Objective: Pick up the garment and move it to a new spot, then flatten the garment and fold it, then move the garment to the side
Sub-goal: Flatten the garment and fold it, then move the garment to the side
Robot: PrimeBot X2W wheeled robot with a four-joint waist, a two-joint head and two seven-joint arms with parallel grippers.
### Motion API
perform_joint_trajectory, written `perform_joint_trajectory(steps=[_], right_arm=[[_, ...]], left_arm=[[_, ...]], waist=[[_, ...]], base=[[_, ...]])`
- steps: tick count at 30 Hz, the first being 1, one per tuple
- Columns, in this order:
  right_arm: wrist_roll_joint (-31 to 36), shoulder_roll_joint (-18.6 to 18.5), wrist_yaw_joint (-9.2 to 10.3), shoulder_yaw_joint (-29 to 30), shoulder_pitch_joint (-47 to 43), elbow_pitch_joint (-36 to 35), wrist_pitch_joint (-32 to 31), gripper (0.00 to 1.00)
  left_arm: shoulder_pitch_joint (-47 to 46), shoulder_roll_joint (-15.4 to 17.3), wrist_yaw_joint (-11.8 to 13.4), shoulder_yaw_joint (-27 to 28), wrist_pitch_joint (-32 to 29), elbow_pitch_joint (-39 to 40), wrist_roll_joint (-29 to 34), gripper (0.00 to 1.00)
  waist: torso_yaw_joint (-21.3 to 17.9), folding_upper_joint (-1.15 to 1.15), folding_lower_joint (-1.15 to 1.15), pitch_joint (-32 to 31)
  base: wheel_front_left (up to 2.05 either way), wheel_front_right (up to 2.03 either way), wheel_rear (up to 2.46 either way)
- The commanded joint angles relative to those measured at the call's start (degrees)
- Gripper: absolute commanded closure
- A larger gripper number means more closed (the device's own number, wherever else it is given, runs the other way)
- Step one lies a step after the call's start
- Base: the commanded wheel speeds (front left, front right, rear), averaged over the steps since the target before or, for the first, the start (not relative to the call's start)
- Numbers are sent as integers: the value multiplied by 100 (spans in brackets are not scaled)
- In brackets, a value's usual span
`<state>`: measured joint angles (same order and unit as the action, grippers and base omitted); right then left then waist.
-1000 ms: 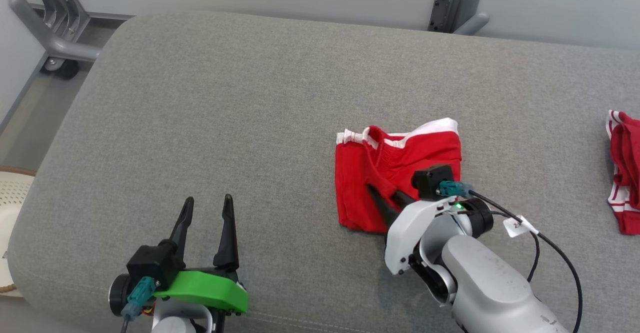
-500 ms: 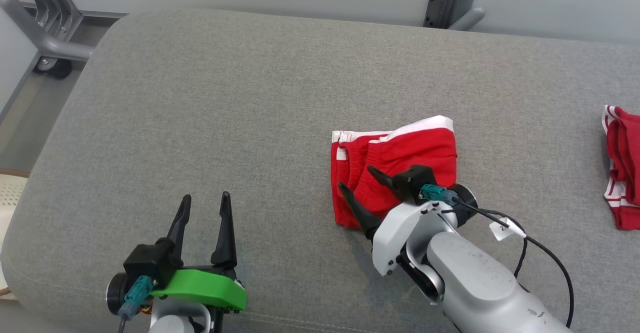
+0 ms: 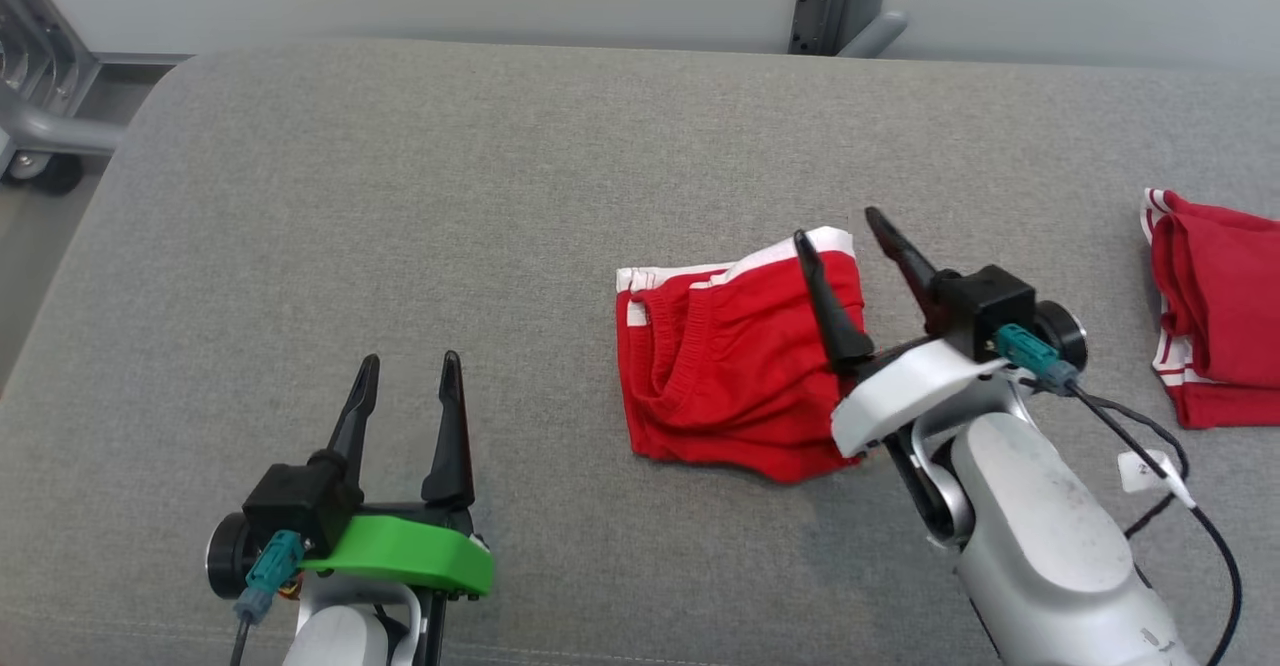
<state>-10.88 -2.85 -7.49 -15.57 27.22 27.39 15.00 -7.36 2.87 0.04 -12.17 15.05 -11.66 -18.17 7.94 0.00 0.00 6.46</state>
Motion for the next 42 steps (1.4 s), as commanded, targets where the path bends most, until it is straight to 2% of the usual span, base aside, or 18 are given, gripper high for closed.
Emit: perform_joint_trajectory(steps=[1,5,10,17,29,37,42], right_arm=[[113,-11,2,151,-243,-192,18,0],[289,-11,2,672,-788,-856,17,0],[193,-9,2,1047,-1330,-1354,18,0],[-80,-12,2,1224,-2007,-1775,19,0],[-193,-10,2,1311,-2292,-1920,19,0],[-73,-11,2,1283,-2223,-1762,8,0],[-10,-10,2,1267,-1873,-1533,-357,0]], left_arm=[[-88,7,21,11,14,17,51,0],[-83,8,11,58,14,50,164,0],[21,8,4,150,14,81,259,0],[305,8,51,277,14,128,301,0],[515,8,12,369,14,85,377,0],[562,8,21,328,14,59,355,0],[555,8,27,253,14,50,317,0]], waist=[[-85,0,0,-14],[-184,0,0,-32],[-274,0,0,-61],[-396,0,0,-122],[-401,0,0,-248],[-348,0,0,-319],[-261,0,0,-306]], base=[[0,0,0],[0,0,0],[0,0,0],[0,0,0],[0,0,0],[0,0,0],[0,0,0]])
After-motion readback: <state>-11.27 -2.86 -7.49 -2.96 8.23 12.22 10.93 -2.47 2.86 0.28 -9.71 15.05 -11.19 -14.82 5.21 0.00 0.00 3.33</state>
